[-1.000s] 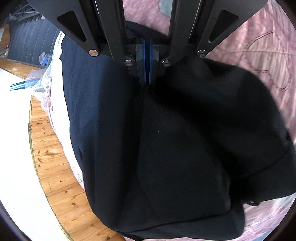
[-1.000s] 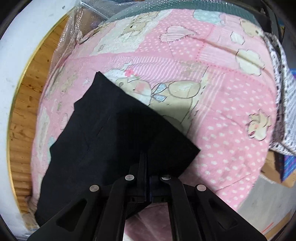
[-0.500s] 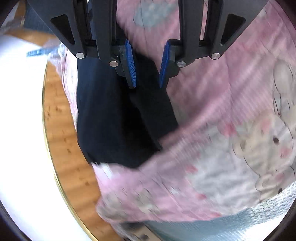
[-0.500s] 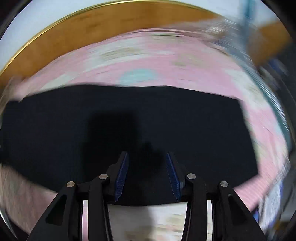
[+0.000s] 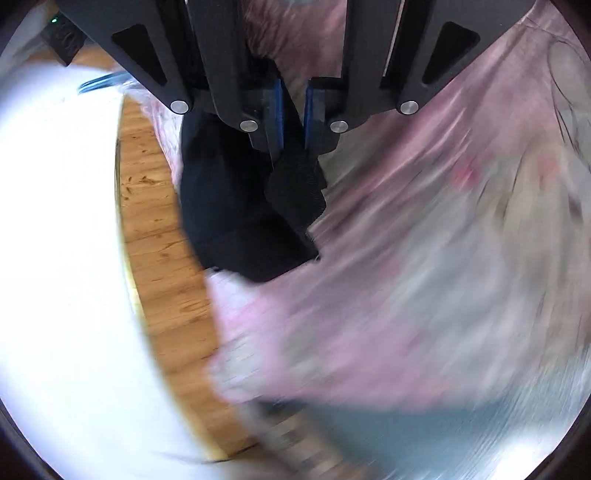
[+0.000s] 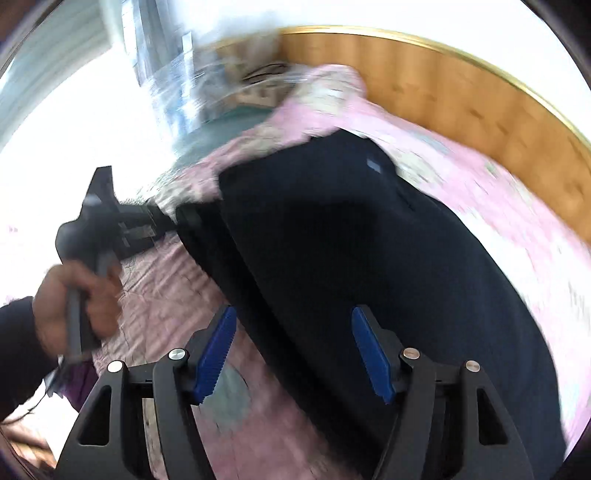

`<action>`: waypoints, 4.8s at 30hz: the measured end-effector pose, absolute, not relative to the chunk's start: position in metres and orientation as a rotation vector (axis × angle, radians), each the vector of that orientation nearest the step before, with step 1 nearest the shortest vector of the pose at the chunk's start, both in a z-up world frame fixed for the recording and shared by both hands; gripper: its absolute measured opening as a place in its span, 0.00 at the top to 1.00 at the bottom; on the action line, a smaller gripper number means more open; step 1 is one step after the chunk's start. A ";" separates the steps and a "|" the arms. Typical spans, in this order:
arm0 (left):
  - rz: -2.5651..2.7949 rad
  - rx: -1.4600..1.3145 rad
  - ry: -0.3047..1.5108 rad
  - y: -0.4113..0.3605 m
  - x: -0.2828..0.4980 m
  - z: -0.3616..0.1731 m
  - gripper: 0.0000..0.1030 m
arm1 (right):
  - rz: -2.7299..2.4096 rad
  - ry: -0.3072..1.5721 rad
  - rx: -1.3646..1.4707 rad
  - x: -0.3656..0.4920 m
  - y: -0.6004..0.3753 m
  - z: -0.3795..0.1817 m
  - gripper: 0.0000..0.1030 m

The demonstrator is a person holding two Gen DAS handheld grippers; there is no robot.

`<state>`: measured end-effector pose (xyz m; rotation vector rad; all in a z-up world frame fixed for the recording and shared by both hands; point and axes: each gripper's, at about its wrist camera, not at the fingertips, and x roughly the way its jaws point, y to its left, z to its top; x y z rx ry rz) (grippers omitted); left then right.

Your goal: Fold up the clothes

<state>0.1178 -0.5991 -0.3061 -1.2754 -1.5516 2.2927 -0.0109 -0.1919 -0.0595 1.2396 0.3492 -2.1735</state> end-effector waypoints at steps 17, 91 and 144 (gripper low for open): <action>2.131 -1.233 -1.575 -0.730 0.041 -0.259 0.81 | -2.188 0.718 1.185 -0.042 -0.317 -0.092 1.00; 2.062 -1.404 -1.573 -0.504 -0.137 -0.248 0.54 | -2.416 0.396 1.403 -0.007 -0.213 -0.116 0.56; 2.315 -1.473 -1.425 -0.425 -0.056 -0.244 0.30 | -2.591 -2.433 0.712 0.299 0.418 -0.201 0.50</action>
